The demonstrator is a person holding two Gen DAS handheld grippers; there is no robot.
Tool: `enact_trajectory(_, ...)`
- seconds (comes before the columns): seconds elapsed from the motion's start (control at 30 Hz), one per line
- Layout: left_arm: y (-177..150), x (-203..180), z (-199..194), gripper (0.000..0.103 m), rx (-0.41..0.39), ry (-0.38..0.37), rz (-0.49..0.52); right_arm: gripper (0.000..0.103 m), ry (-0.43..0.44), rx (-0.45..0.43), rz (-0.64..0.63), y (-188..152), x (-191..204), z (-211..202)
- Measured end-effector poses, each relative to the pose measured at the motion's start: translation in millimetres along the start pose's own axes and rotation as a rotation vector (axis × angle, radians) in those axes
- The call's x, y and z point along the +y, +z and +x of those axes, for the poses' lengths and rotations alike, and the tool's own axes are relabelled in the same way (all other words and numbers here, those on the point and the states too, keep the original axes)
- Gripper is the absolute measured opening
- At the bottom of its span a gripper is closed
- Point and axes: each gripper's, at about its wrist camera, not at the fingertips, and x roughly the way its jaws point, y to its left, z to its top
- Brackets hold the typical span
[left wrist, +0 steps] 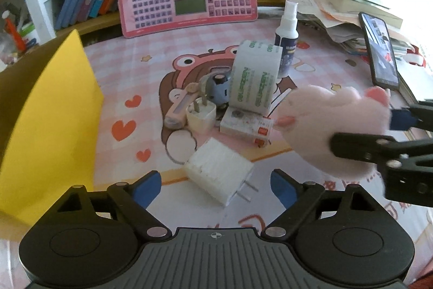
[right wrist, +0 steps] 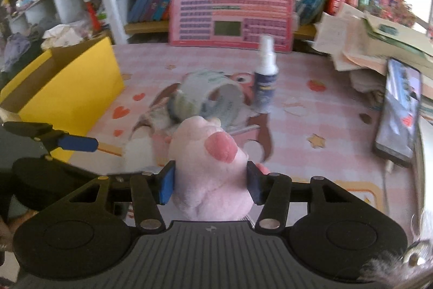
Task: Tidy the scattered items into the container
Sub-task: 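Grasp the white plug adapter with the left tool while right holds the pig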
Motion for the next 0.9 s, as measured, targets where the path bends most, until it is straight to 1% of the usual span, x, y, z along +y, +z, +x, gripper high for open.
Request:
enact_trajectory(0.07,3.0,-1.9,6.8,0.089,0.005,0.000,-0.007,0.051,-0.017,0.010,0.010,-1.8,-6.2,1.1)
enact_trajectory(0.2,5.3,-1.2,21.4,0.088,0.040,0.010,-0.048,0.052,-0.024,0.065,0.025,-7.5,-13.6,9.6)
enact_trajectory(0.23,5.0,-0.4,24.5,0.085,0.050,0.016,-0.060,0.053,-0.022,0.066,0.024,-8.7,-14.1,10.1)
enact_trajectory(0.33,4.6,2.8,31.5,0.083,0.073,0.035,-0.098,0.057,-0.019,0.065,0.010,-10.0,-13.0,10.6)
enact_trajectory(0.4,3.6,2.0,32.1,0.081,0.064,0.044,-0.100,0.062,-0.015,0.066,0.004,-10.6,-12.0,10.9)
enact_trajectory(0.47,2.9,-1.1,31.9,0.077,0.057,0.048,-0.089,0.066,-0.016,0.069,-0.003,-10.5,-11.2,12.5)
enact_trajectory(0.53,3.0,-3.4,30.9,0.065,0.045,0.050,-0.080,0.070,-0.019,0.074,-0.012,-10.2,-10.5,15.6)
enact_trajectory(0.57,3.3,-3.9,30.6,0.065,0.044,0.052,-0.080,0.071,-0.025,0.078,-0.020,-10.3,-9.7,17.4)
enact_trajectory(0.63,3.3,-2.5,30.6,0.065,0.043,0.049,-0.084,0.069,-0.043,0.082,-0.034,-11.2,-9.0,21.2)
enact_trajectory(0.7,4.0,-1.3,30.6,0.065,0.046,0.050,-0.090,0.062,-0.051,0.077,-0.042,-12.2,-9.8,22.4)
enact_trajectory(0.77,0.9,1.2,26.7,0.065,0.051,0.038,-0.102,0.058,-0.048,0.070,-0.042,-13.1,-10.3,20.1)
enact_trajectory(0.9,-5.6,2.3,11.0,0.064,0.040,0.009,-0.107,0.056,-0.026,0.062,-0.031,-15.8,-6.9,13.5)
